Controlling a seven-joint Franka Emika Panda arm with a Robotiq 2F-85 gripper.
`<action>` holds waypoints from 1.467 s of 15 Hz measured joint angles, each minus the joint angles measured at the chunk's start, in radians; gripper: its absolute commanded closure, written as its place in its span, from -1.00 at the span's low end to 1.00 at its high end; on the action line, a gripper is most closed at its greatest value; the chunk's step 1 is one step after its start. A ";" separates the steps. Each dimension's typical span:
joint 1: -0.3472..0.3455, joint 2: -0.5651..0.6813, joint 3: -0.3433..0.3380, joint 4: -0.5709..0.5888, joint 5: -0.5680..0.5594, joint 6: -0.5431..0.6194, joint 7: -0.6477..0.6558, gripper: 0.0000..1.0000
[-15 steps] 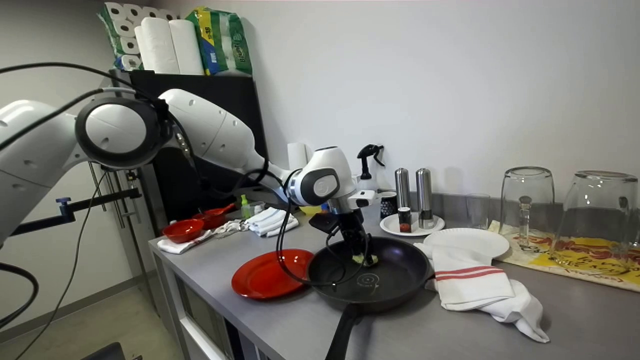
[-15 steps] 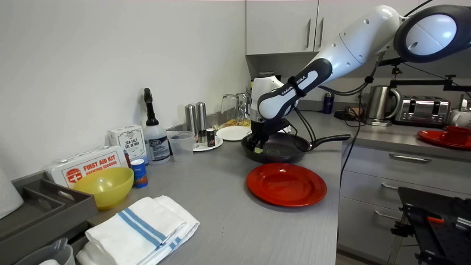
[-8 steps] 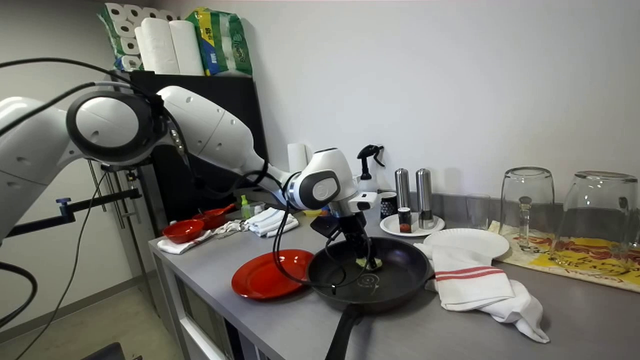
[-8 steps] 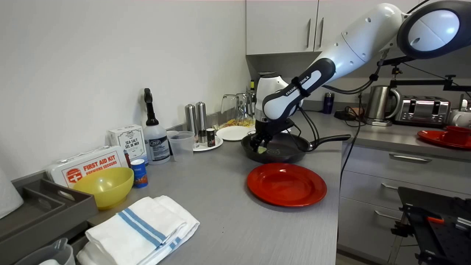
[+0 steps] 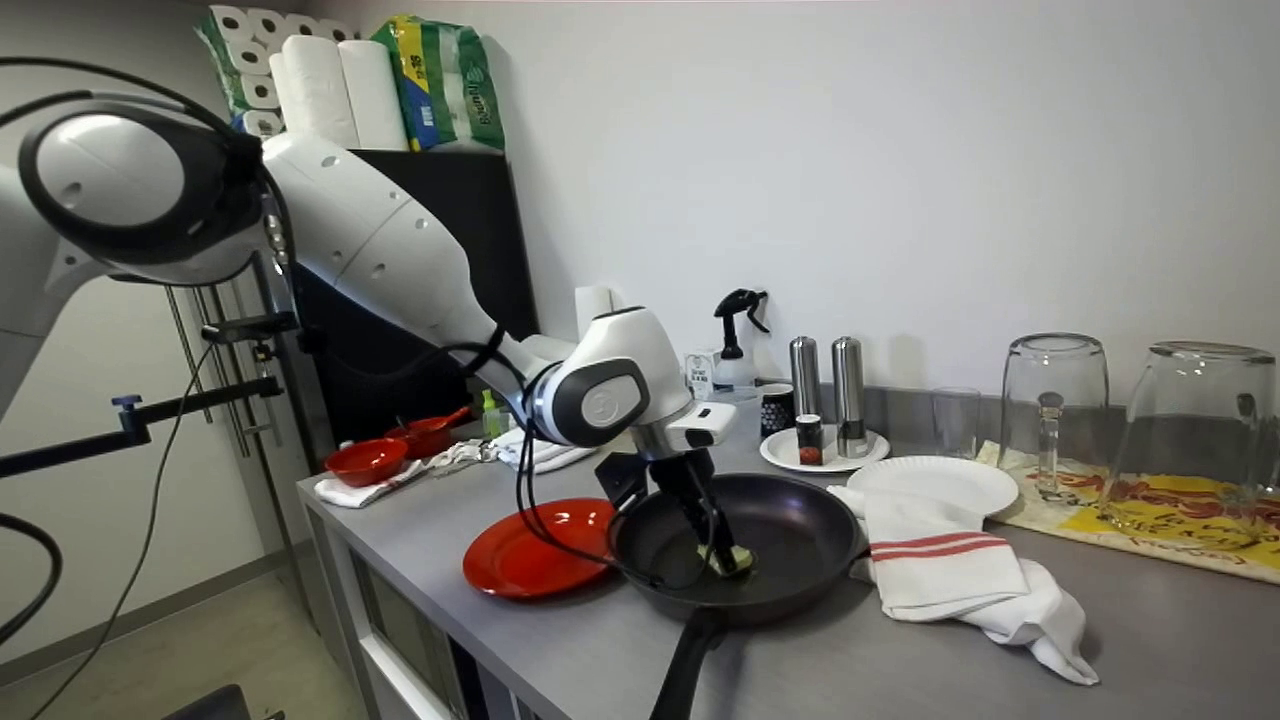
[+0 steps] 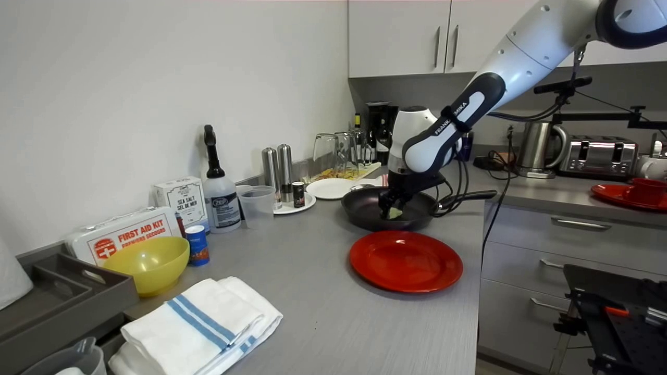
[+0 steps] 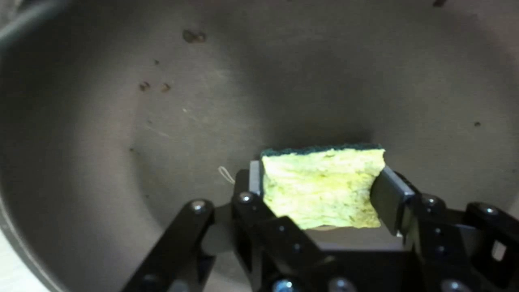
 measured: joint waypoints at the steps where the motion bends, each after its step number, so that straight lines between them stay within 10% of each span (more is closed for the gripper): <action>1: 0.000 -0.019 -0.007 -0.033 0.000 0.010 0.003 0.21; 11: 0.003 -0.071 -0.061 -0.130 -0.003 0.035 0.035 0.21; 22: 0.028 0.061 -0.122 0.033 0.002 0.080 0.232 0.21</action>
